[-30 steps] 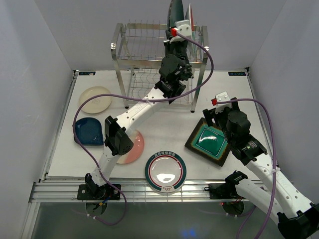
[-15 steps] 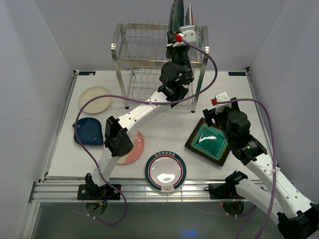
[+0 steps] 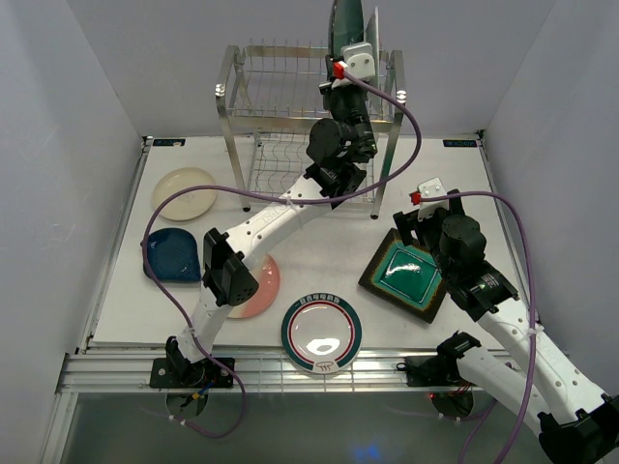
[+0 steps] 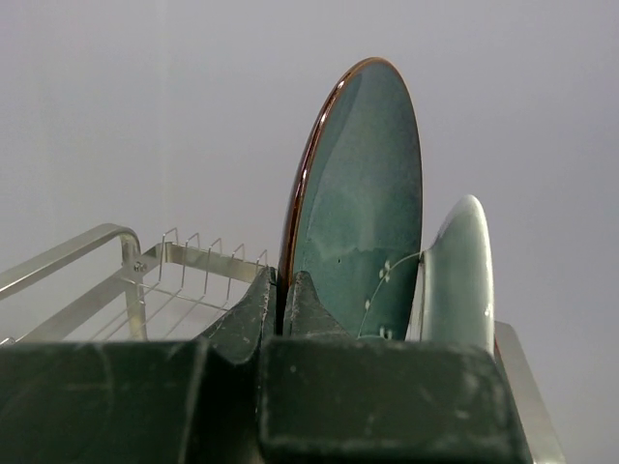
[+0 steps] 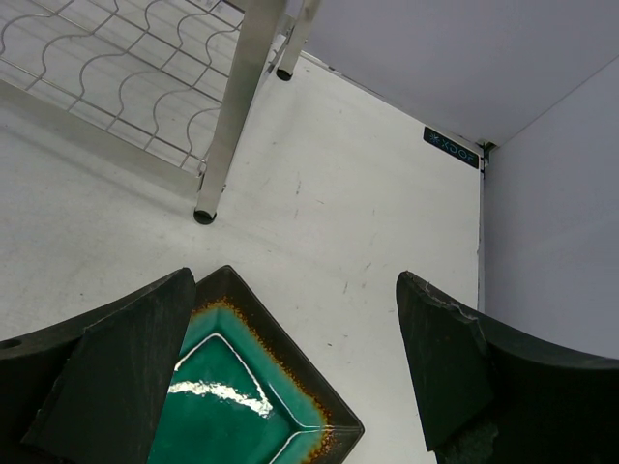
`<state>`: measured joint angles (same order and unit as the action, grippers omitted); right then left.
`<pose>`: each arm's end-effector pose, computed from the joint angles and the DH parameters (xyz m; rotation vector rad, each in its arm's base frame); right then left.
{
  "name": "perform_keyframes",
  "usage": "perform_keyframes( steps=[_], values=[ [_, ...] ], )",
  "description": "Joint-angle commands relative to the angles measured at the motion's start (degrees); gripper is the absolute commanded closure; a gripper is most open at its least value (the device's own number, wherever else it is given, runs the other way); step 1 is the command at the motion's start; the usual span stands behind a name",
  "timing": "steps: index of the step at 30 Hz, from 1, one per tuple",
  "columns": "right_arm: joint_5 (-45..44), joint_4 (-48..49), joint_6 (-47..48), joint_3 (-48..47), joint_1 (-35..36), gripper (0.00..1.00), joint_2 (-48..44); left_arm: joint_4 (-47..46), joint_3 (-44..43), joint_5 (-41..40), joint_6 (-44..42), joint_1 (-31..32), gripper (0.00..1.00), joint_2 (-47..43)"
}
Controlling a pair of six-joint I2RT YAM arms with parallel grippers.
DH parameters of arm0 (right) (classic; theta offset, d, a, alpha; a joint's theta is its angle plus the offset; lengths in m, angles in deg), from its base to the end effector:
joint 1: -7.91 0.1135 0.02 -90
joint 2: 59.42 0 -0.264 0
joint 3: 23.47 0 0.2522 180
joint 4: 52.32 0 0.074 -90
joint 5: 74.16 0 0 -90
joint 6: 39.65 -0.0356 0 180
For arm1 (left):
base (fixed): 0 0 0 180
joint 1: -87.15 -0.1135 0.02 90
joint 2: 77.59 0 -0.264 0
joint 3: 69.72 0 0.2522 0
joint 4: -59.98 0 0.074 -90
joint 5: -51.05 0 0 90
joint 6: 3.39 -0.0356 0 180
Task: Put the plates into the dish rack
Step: Insert the plate into the dish rack.
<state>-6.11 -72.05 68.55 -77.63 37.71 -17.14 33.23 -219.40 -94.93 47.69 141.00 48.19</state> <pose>0.1606 0.0767 0.3284 -0.4232 1.6474 -0.1759 0.2978 -0.3576 0.5025 -0.1891 1.1079 0.1027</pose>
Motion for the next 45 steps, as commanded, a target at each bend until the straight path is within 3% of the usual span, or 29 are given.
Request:
perform_keyframes(
  steps=[1, 13, 45],
  values=[
    [0.2, 2.4, -0.4, 0.1, 0.3, 0.1, -1.1, -7.3, -3.7, 9.2, 4.7, 1.9, 1.0, -7.6],
    [0.6, 2.4, -0.5, 0.1, 0.3, 0.1, -1.6, -9.8, -3.9, 5.9, 2.4, 1.9, 1.0, -6.4],
    [0.9, 2.3, -0.7, 0.0, 0.2, 0.1, -1.8, -14.2, -3.8, 6.0, -4.9, 2.1, 1.0, 0.7]
  ],
)
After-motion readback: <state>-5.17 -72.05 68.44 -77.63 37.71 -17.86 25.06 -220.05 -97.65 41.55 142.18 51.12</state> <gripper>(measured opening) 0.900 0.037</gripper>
